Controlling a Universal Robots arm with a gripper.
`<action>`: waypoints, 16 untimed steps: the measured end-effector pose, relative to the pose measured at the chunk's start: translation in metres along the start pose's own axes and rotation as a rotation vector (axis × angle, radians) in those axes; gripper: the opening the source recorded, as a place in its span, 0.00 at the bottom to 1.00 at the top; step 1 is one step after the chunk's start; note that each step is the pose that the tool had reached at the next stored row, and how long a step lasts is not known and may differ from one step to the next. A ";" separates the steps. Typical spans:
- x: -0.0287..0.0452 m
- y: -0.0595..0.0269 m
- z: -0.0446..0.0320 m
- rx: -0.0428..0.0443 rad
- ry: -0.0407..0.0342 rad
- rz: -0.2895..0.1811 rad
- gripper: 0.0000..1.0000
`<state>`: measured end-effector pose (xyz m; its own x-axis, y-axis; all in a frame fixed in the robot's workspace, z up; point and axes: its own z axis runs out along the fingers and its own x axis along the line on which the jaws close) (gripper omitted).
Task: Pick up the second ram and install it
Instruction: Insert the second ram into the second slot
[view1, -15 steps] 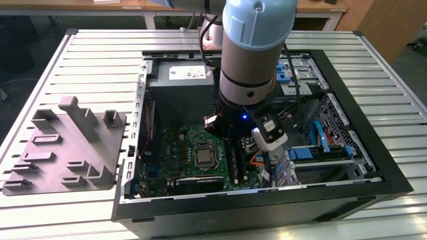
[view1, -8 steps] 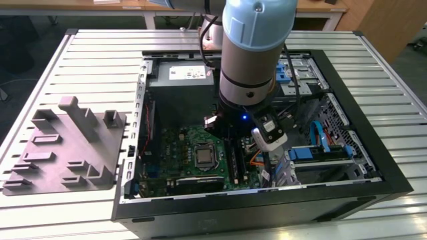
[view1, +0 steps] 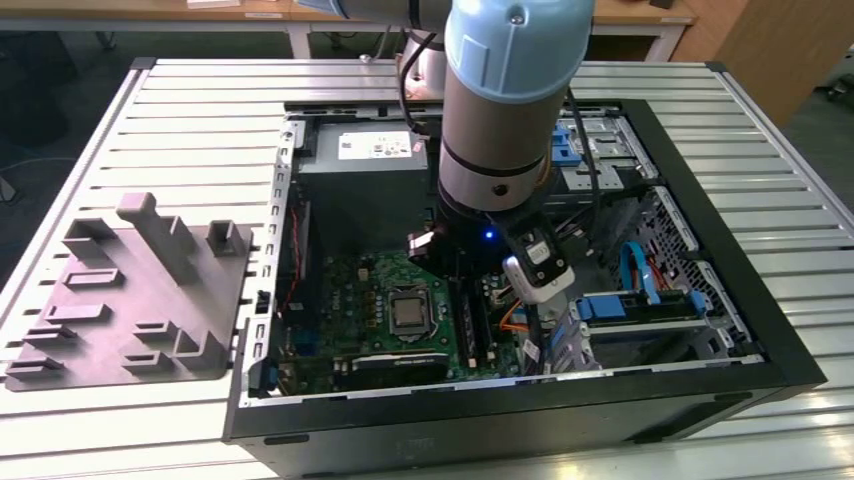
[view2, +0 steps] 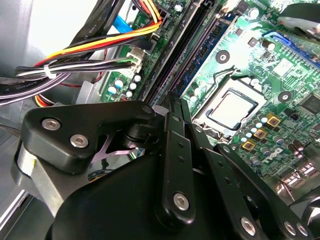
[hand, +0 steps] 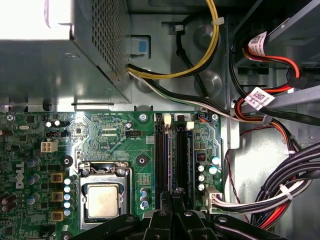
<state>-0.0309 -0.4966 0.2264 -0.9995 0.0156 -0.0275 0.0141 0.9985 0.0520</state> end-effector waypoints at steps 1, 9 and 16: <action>0.0000 0.0000 0.0001 -0.0001 0.0000 0.000 0.12; 0.0000 0.0000 0.0009 0.0000 0.0000 0.000 0.12; 0.0000 0.0000 0.0009 -0.0001 0.0000 -0.001 0.12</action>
<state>-0.0309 -0.4966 0.2254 -0.9995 0.0141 -0.0276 0.0127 0.9986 0.0520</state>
